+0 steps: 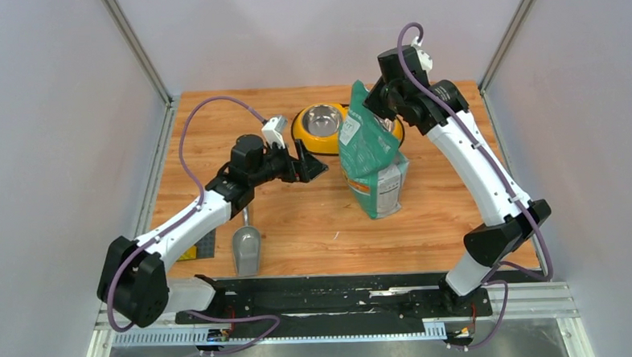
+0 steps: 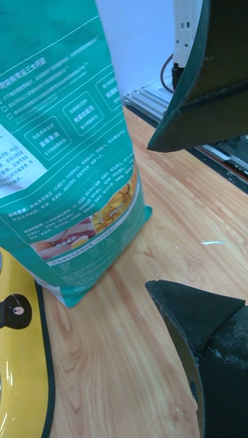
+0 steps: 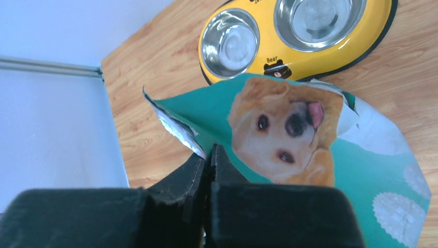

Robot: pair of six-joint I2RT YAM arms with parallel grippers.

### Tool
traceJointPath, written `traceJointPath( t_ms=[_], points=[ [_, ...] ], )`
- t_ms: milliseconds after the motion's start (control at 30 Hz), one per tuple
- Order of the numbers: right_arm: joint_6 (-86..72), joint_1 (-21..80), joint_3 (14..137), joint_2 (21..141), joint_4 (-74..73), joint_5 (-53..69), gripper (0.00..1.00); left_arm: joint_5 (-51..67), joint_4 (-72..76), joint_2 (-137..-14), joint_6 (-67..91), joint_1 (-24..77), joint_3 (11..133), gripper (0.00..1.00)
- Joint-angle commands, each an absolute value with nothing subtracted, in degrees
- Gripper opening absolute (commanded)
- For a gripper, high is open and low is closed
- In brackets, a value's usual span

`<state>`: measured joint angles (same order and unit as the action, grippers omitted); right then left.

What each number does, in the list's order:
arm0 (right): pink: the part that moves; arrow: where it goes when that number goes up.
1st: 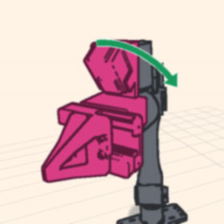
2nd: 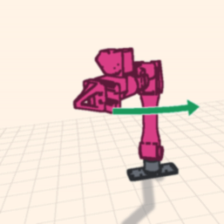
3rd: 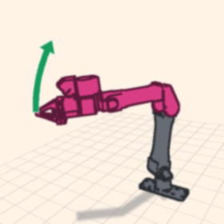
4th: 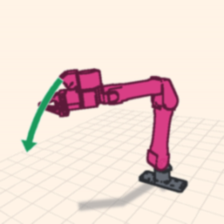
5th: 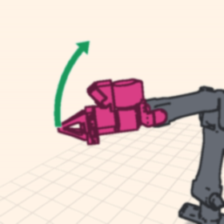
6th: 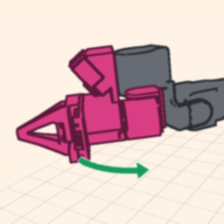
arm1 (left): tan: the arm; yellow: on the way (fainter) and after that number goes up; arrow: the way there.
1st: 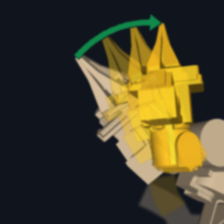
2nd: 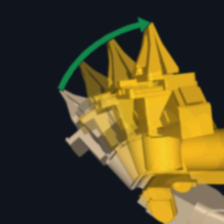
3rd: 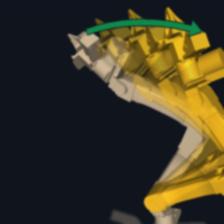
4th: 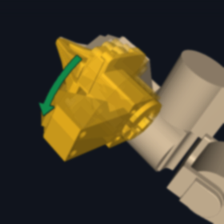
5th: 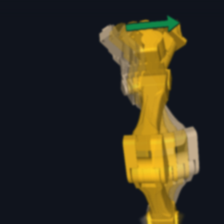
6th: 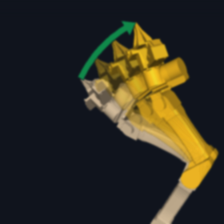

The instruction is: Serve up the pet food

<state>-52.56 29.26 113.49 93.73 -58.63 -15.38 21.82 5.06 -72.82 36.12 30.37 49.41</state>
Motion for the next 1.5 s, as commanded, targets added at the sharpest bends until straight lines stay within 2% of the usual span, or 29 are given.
traceJointPath(
  t_ms=[0, 100, 133, 200, 267, 467, 567, 733, 900, 1133, 1300, 1467],
  points=[
    [-53.57, 29.14, 117.66, 94.87, -51.55, -20.54, 0.16, 19.42, 14.12, -76.16, 38.89, 31.16, 52.08, 1.0],
    [-47.39, 28.64, 115.31, 92.98, -51.1, -18.18, 0.6, 19.17, 15.01, -79.36, 39.28, 31.56, 53.26, 0.99],
    [-44.96, 28.32, 113.99, 91.89, -50.71, -16.57, 0.68, 19.03, 16.06, -79.94, 39.44, 31.84, 53.26, 0.99],
    [-41.18, 27.42, 110.5, 88.85, -49.58, -13.19, 0.8, 18.57, 18.35, -82.17, 39.66, 32.1, 53.15, 0.99],
    [-39.03, 26.02, 106.99, 85.09, -48.57, -10.49, 0.85, 18.81, 20.74, -84.34, 40.61, 32.44, 53.15, 0.99],
    [-38.62, 17.72, 99.07, 71.7, -46.05, -6.46, 0.86, 21.51, 23.99, -88.98, 41.73, 33.29, 54.71, 0.98],
    [-37.37, 14.14, 93.73, 64.23, -44.36, -8.88, 0.84, 21.44, 24.12, -89.73, 41.5, 33.45, 54.75, 0.97],
    [-36.4, 7.33, 82.28, 59.75, -44.14, -8.6, 0.8, 20.91, 24.74, -90.79, 41.36, 33.45, 54.82, 0.97],
    [-38.08, -1.6, 70.41, 62.96, -40.8, 2.16, 0.75, 19.98, 24.65, -91.91, 41.64, 33.44, 55.6, 0.96],
    [-40.98, -8.96, 54.29, 72.33, -27.37, 19.19, 0.68, 24.16, 27.62, -95.18, 41.75, 33.42, 56.8, 0.94],
    [-42.16, -9.21, 46.6, 77.57, -18.98, 30.7, 0.62, 32.0, 36.52, -98.31, 43.23, 33.47, 55.77, 0.93],
    [-44.15, -5.26, 41.5, 79.7, -14.72, 33.72, 0.62, 32.58, 38.06, -98.45, 42.92, 33.47, 55.29, 0.93]
  ],
)
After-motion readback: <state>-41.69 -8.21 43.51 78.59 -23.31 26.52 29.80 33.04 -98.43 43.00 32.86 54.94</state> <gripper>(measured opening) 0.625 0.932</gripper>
